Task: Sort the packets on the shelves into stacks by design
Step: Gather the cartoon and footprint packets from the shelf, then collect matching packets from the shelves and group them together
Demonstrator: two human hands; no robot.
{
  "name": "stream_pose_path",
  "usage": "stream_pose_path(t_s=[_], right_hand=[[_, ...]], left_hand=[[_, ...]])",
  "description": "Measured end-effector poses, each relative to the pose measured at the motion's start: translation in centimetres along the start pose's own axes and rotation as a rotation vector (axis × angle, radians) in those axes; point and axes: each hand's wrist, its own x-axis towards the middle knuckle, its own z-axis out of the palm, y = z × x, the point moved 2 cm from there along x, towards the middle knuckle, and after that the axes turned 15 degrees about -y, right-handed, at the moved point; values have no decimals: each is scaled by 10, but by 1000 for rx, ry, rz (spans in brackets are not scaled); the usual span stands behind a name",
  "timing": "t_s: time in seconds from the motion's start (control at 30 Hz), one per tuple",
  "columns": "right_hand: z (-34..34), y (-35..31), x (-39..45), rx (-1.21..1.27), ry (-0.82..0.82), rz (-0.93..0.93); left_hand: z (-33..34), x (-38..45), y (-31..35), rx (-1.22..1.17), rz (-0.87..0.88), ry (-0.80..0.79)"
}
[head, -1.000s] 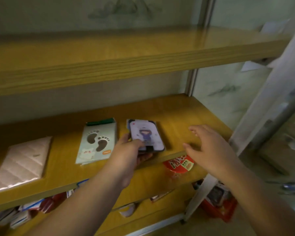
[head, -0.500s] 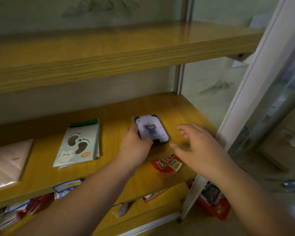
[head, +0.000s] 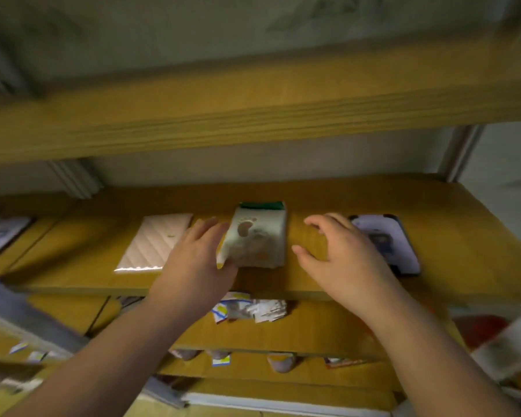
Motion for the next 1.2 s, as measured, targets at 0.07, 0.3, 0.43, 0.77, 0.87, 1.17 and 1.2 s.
stream_pose_path(t_s=[0.07,0.3,0.43,0.77,0.87,1.17,1.2], right_hand=[[13,-21,12,-12,-32,-35],[73,-124,41,63,-67,-147],[130,-205,51,43,-131,-235],[286,-438,53,74,-315,-430],[319,-496,61,78,-363,-468],[383,-574,120,18,-359,-462],[389,-578,129,16,-342,-454]], left_hand=[[-12,-14,-22,22,-11,46],[-48,-74,-132,27,-83,142],[-72,-127,-207,-23,-86,184],[-138,-263,-430,-34,-272,308],[-158,-288,-478,-82,-341,306],[-188,-289,-577,-121,-385,355],[-190,-282,-586,-111,-379,355]])
